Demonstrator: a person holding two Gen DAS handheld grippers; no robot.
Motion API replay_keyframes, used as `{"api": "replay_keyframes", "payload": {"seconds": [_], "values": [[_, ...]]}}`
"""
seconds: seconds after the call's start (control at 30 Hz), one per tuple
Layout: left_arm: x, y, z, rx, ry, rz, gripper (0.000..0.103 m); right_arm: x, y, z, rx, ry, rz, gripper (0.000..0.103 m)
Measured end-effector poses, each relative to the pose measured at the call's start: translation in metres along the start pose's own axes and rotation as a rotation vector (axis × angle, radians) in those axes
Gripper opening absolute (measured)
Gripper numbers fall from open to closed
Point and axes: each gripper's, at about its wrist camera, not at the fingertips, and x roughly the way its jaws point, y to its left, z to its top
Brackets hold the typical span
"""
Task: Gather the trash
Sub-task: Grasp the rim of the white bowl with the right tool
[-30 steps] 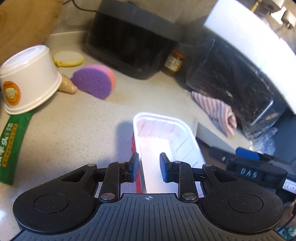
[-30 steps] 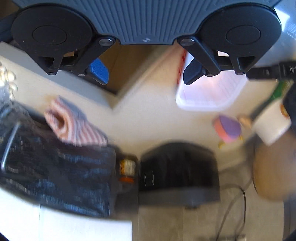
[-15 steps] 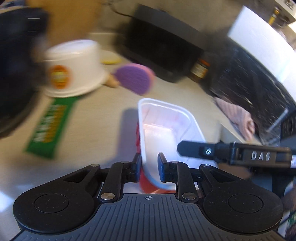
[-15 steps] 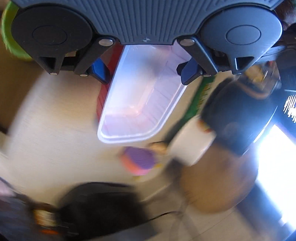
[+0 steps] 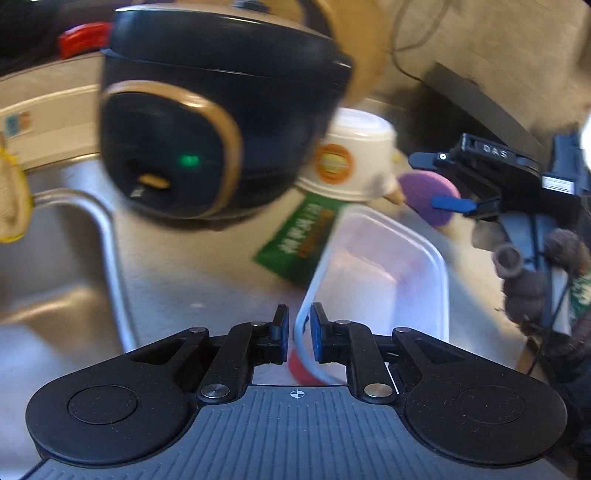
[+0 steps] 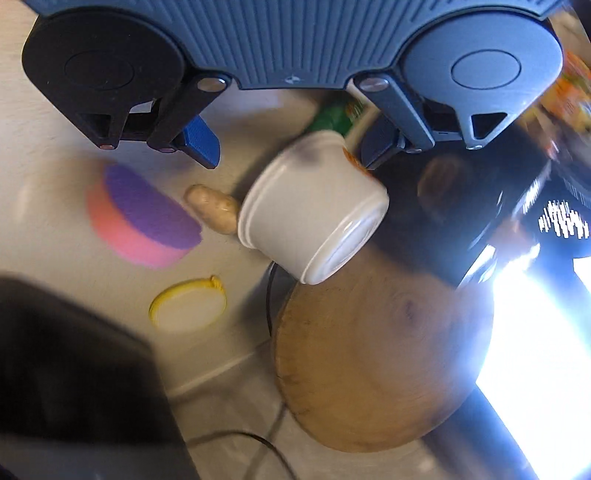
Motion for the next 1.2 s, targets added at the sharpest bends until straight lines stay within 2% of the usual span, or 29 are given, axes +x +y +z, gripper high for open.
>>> {"api": "replay_keyframes", "payload": {"seconds": [0.17, 0.23, 0.27, 0.33, 0.37, 0.4, 0.43, 0.47, 0.5, 0.63, 0.77, 1.0, 1.2], "values": [[-0.005, 0.007, -0.002, -0.043, 0.004, 0.002, 0.016, 0.050, -0.037, 0.002, 0.308, 0.030, 0.139, 0.085], [-0.005, 0.007, -0.003, -0.045, 0.011, 0.000, 0.016, 0.061, -0.047, 0.002, 0.407, 0.036, 0.206, 0.080], [-0.005, 0.005, -0.004, -0.045, 0.013, -0.002, 0.016, 0.060, -0.048, 0.004, 0.439, 0.024, 0.249, 0.075], [-0.006, 0.005, -0.006, -0.047, 0.014, -0.010, 0.016, 0.055, -0.043, 0.012, 0.441, -0.022, 0.341, 0.073], [-0.008, 0.007, -0.007, -0.047, 0.014, -0.015, 0.016, 0.053, -0.038, 0.018, 0.428, -0.045, 0.370, 0.073], [-0.009, 0.007, -0.008, -0.049, 0.015, -0.019, 0.016, 0.053, -0.033, 0.024, 0.415, -0.059, 0.387, 0.067], [-0.009, 0.007, -0.009, -0.050, 0.015, -0.022, 0.016, 0.055, -0.027, 0.032, 0.406, -0.064, 0.388, 0.063], [-0.008, 0.008, -0.009, -0.051, 0.016, -0.025, 0.016, 0.061, -0.020, 0.042, 0.403, -0.066, 0.380, 0.053], [-0.009, 0.008, -0.010, -0.054, 0.017, -0.030, 0.016, 0.066, -0.014, 0.049, 0.396, -0.066, 0.373, 0.047], [-0.009, 0.010, -0.012, -0.059, 0.024, -0.041, 0.016, 0.079, 0.011, 0.070, 0.339, -0.070, 0.346, 0.044], [-0.009, 0.012, -0.011, -0.060, 0.030, -0.046, 0.016, 0.086, 0.030, 0.080, 0.286, -0.038, 0.345, 0.013], [-0.005, 0.009, -0.011, -0.028, 0.045, -0.091, 0.016, 0.027, 0.038, 0.074, 0.208, -0.133, 0.351, 0.007], [0.008, -0.006, -0.008, 0.058, 0.072, -0.153, 0.016, -0.048, 0.027, 0.058, 0.196, -0.228, 0.288, 0.007]]}}
